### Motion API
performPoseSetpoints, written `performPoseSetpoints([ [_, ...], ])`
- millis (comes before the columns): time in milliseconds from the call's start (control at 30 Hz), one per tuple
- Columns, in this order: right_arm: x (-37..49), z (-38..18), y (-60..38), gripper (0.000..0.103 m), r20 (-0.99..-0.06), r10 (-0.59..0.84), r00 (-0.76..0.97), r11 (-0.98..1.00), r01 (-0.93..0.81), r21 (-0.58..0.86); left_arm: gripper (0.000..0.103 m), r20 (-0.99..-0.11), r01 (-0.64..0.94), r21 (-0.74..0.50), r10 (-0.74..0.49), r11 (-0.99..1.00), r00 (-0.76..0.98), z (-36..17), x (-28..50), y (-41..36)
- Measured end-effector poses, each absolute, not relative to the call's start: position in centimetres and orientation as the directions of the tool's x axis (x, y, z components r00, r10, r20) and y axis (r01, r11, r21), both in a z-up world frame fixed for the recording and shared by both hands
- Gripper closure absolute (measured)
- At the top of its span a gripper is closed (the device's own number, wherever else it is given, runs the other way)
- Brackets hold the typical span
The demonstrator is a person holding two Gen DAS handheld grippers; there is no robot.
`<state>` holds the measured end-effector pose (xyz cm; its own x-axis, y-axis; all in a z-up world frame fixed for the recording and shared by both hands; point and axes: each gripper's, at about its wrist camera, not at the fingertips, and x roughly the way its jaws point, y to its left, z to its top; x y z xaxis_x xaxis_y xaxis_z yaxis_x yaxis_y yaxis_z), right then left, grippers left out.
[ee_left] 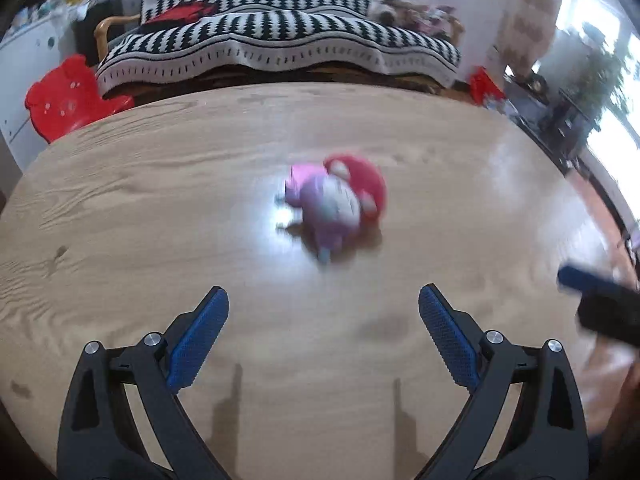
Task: Collect trash
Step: 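Grasp the purple-red toy figure with the left tool while the right tool grasps the pink eraser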
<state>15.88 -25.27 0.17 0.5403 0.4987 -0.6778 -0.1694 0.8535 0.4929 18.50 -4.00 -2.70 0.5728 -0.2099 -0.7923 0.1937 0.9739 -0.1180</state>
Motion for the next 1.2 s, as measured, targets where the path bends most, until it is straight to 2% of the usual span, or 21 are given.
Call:
performPoseSetpoints([
  [133,17.9,-1.4,-25.7,0.029,-0.707,0.443,0.552,0.883,-0.13,0.451,0.01,-0.783,0.132,-0.14,-0.191,0.981,0.591,-3.5,22.3,-4.6],
  [400,19.2,-2.7,-25.9,0.029,-0.714,0.453,0.533,0.875,-0.114,0.47,0.01,-0.796,0.097,-0.207,-0.225,0.974,0.561,-5.5,26.3,-5.2],
  [433,19.0,-2.9,-25.9,0.029,-0.715,0.452,0.533,0.875,-0.109,0.471,0.013,-0.794,0.102,-0.206,-0.227,0.973,0.563,-5.6,26.3,-5.3],
  [567,19.4,-3.5,-25.8,0.029,-0.729,0.434,0.53,0.884,-0.095,0.457,0.044,-0.778,0.168,-0.236,-0.29,0.957,0.557,-5.7,25.3,-5.8],
  [633,19.8,-3.8,-25.8,0.029,-0.734,0.427,0.528,0.887,-0.086,0.454,0.051,-0.785,0.19,-0.206,-0.278,0.96,0.554,-5.4,24.5,-6.1],
  [700,20.1,-4.1,-25.6,0.029,-0.737,0.424,0.526,0.888,-0.079,0.454,0.063,-0.788,0.195,-0.217,-0.29,0.956,0.543,-5.0,23.7,-5.5],
  [800,20.8,-4.4,-24.9,0.029,-0.749,0.407,0.522,0.9,-0.088,0.428,0.065,-0.792,0.195,-0.271,-0.333,0.943,0.512,-4.7,22.8,-4.0],
  [900,21.2,-5.0,-23.4,0.029,-0.773,0.384,0.505,0.917,-0.111,0.383,0.067,-0.794,0.199,-0.213,-0.289,0.956,0.535,-4.2,21.1,-2.3],
  [1200,24.6,-6.5,-17.3,0.029,-0.81,0.309,0.498,0.947,-0.236,0.216,0.068,-0.836,0.164,-0.163,-0.224,0.973,0.501,-3.4,15.0,2.9],
])
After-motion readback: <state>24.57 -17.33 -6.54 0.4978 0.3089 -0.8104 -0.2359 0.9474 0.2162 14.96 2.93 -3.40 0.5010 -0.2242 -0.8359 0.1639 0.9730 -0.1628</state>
